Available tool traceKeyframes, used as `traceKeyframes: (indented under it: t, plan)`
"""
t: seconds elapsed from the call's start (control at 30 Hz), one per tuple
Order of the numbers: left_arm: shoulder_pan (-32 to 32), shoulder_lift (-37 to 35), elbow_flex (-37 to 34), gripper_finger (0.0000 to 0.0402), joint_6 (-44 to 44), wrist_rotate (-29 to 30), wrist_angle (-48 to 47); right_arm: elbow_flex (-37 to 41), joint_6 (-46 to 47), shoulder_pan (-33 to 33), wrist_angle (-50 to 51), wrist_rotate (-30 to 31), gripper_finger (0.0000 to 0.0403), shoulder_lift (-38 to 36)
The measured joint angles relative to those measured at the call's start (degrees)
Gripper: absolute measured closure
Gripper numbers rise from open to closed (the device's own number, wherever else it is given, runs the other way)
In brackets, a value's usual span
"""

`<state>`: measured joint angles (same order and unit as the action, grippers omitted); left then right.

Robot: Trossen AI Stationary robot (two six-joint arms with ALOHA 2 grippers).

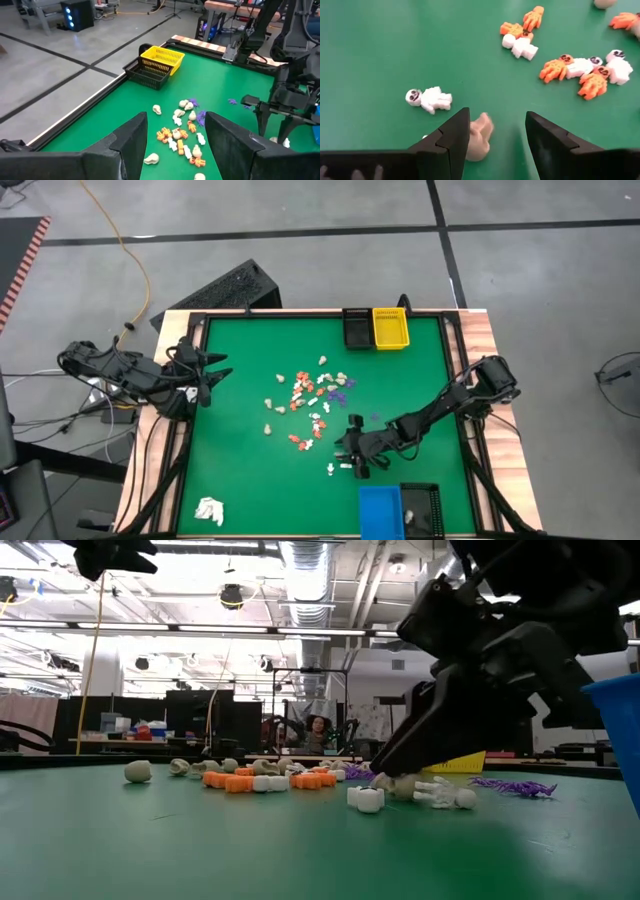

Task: Sort Halloween decoration
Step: Put the white skull toy into the bottom black basket

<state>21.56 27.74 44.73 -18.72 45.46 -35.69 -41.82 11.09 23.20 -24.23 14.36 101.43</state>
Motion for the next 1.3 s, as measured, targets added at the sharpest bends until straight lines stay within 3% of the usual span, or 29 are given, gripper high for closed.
traceKeyframes:
  t: [0.6,1.3]
  plan:
    - [-0.01,0.03,0.00,0.0213,0.89,1.07,-0.05,0.11,-2.64,-3.87,3.88,-0.54,0.0205,-0.20]
    - [-0.01,0.03,0.00,0.0213,0.52,1.47,-1.37,0.11,-5.57,-7.61,-1.90,-4.73,0.0205,0.17]
